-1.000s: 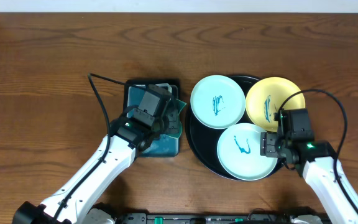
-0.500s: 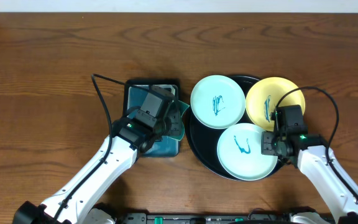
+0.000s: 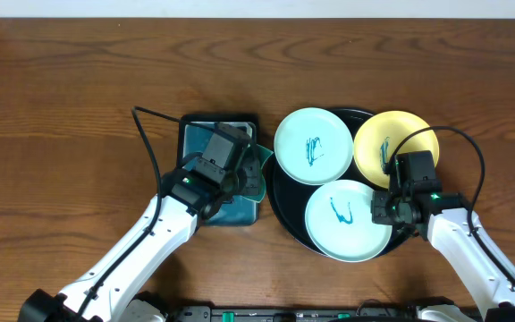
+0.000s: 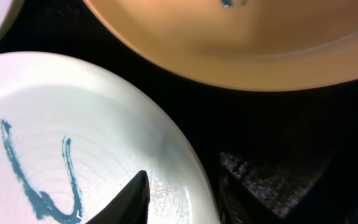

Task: Clean dirty plates on tray and stack at the side
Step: 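Push the lower pale green plate leftward with the right gripper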

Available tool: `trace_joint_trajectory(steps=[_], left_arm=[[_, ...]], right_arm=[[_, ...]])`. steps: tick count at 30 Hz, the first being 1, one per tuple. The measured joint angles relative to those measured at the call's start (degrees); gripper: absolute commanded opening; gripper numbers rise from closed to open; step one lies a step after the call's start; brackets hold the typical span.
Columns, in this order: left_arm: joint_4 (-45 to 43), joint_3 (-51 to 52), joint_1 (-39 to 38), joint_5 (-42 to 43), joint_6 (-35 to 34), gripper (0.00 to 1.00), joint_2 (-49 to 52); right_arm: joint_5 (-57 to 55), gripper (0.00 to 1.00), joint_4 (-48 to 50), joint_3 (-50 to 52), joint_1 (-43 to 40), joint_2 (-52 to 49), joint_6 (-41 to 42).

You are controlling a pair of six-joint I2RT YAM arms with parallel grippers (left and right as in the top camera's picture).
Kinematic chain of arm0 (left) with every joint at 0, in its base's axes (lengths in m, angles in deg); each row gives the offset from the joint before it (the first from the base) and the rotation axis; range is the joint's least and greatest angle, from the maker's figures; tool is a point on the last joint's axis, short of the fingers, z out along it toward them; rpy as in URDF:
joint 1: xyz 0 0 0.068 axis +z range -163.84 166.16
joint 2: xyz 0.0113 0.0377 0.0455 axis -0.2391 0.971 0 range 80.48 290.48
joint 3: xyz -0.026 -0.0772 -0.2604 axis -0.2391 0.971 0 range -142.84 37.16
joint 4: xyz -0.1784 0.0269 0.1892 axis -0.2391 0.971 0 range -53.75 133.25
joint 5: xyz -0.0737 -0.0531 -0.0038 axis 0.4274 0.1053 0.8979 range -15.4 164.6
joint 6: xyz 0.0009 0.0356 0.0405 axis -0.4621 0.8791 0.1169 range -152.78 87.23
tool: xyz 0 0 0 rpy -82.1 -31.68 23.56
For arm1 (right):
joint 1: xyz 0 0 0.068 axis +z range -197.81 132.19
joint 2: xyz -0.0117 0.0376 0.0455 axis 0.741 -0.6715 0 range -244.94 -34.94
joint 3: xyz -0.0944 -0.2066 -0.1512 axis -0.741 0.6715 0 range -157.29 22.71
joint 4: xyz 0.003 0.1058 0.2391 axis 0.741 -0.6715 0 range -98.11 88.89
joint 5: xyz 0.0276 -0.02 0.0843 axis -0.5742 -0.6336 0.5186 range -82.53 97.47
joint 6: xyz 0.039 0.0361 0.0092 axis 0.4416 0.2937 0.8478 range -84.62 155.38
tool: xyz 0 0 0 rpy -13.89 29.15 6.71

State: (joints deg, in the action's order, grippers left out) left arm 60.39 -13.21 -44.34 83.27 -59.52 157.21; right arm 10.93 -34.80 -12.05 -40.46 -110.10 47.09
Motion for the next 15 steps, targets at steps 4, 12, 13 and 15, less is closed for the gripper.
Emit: trace_joint_trajectory(steps=[4, 12, 13, 15], left_arm=[[0.02, 0.0, 0.0, 0.0, 0.0, 0.08, 0.0], [0.02, 0.0, 0.0, 0.0, 0.0, 0.08, 0.0], [0.02, 0.0, 0.0, 0.0, 0.0, 0.08, 0.0], [0.02, 0.0, 0.0, 0.0, 0.0, 0.08, 0.0]], right_arm=[[1.11, 0.2, -0.13, 0.0, 0.0, 0.0, -0.07], [2.62, 0.11, -0.52, 0.0, 0.0, 0.0, 0.02], [2.91, 0.12, -0.66, 0.0, 0.0, 0.0, 0.04], [3.48, 0.15, -0.94, 0.0, 0.0, 0.0, 0.07]])
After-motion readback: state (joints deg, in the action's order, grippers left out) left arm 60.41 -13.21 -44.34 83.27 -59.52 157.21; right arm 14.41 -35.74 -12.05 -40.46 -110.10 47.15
